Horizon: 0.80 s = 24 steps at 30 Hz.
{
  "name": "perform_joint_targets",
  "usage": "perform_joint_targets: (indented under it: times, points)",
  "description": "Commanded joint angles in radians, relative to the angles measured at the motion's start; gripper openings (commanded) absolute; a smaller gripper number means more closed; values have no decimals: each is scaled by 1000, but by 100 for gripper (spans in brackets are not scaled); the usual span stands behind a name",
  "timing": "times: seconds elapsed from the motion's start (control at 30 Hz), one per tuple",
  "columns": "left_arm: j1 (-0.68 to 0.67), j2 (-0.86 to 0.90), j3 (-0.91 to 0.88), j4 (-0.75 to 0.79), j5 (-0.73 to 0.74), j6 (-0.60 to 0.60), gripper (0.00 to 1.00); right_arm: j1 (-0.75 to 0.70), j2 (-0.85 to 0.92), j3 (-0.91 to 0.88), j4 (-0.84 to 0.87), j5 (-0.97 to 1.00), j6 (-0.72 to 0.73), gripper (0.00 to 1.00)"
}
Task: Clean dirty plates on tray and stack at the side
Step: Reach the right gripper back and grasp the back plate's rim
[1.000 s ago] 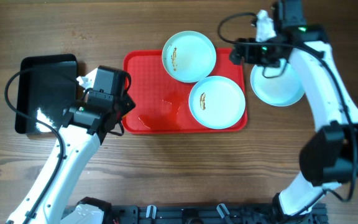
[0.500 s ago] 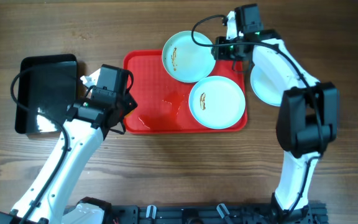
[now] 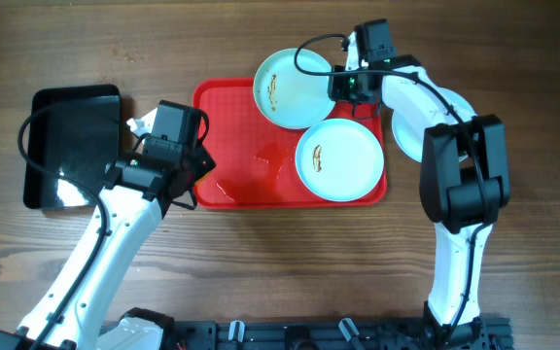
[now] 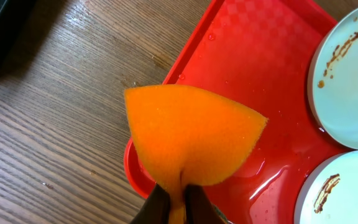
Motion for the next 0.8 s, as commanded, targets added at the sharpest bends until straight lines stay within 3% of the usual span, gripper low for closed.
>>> perform_joint_targets:
  times: [0.0,0.4,0.77]
  points:
    - [4,5,11,3,8,12,4,32,12,11,4,-35,45,5]
    - [5,5,11,3,8,13,4,162,12,11,-47,-53,43,4]
    - [4,5,11,3,7,13,4,206,12,11,-259,-53,26,4]
